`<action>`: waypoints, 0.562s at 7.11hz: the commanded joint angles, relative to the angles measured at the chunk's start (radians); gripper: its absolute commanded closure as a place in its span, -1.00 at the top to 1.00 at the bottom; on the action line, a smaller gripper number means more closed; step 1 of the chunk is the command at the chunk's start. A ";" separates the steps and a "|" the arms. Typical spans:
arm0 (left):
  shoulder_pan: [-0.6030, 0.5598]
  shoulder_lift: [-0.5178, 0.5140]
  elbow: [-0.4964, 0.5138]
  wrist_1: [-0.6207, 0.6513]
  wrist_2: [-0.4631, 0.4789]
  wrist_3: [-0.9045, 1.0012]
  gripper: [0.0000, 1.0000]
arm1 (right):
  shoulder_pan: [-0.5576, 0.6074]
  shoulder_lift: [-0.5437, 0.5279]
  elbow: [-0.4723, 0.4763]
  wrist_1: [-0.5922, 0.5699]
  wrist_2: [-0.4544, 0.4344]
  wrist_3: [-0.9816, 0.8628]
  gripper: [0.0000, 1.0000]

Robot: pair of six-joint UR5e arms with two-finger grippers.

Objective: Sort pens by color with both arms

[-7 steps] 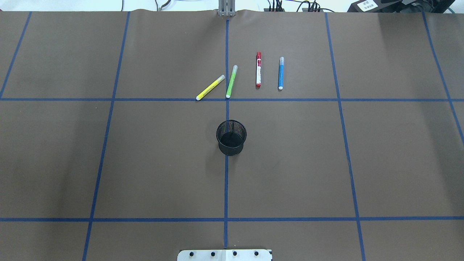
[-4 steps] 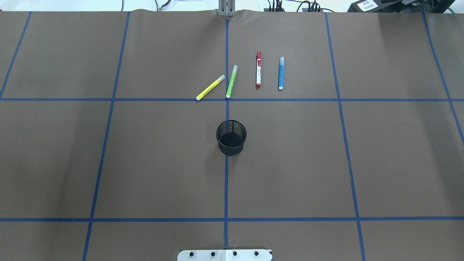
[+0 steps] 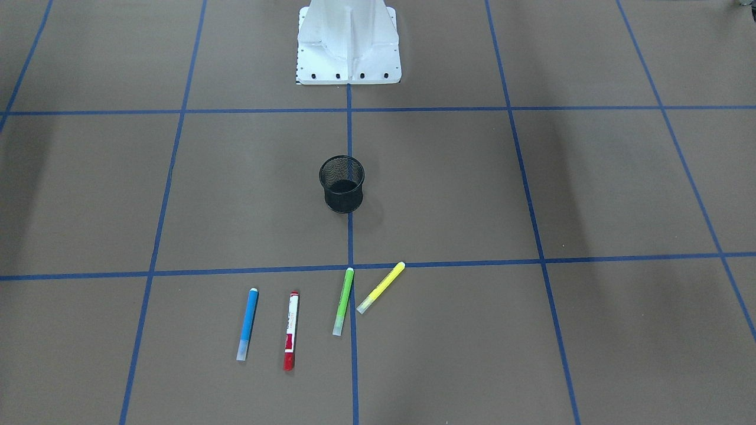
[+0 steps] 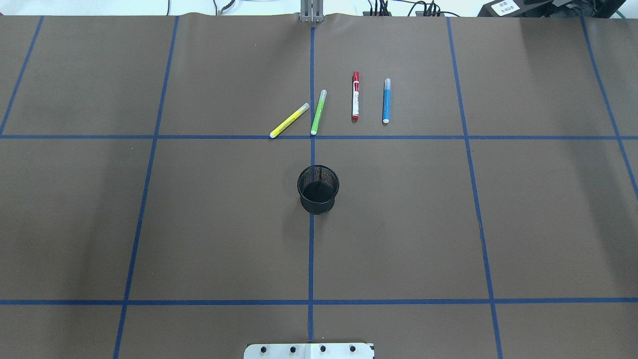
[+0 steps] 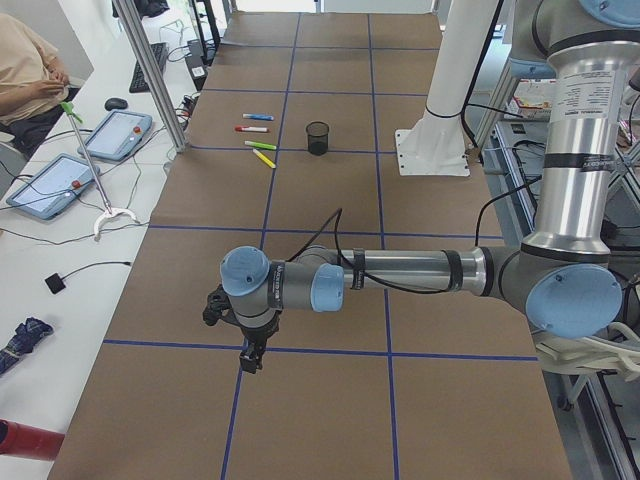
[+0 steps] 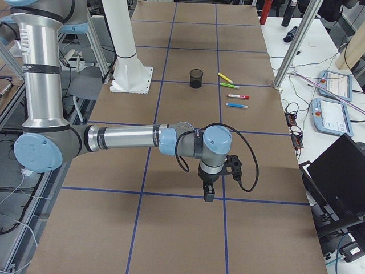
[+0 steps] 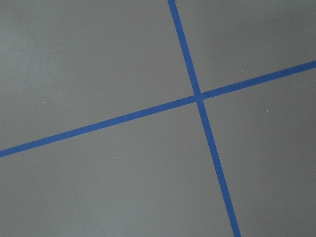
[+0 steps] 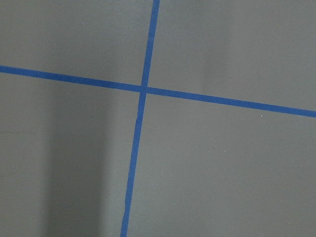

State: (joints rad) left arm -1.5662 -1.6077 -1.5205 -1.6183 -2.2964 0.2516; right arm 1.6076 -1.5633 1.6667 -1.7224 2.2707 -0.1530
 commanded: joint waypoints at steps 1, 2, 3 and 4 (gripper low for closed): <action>0.000 0.002 -0.001 0.000 0.000 0.000 1.00 | 0.000 -0.003 0.001 0.000 0.003 0.009 1.00; 0.000 0.002 0.000 0.000 0.000 0.000 1.00 | 0.000 -0.006 -0.001 0.000 0.003 0.007 1.00; 0.000 0.002 0.000 0.000 0.000 0.000 1.00 | 0.000 -0.006 -0.001 0.000 0.003 0.007 1.00; 0.000 0.002 0.000 0.000 0.000 0.000 1.00 | 0.000 -0.017 -0.005 0.001 0.003 0.004 1.00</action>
State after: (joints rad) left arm -1.5662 -1.6062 -1.5204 -1.6184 -2.2964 0.2516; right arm 1.6076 -1.5711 1.6650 -1.7224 2.2733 -0.1462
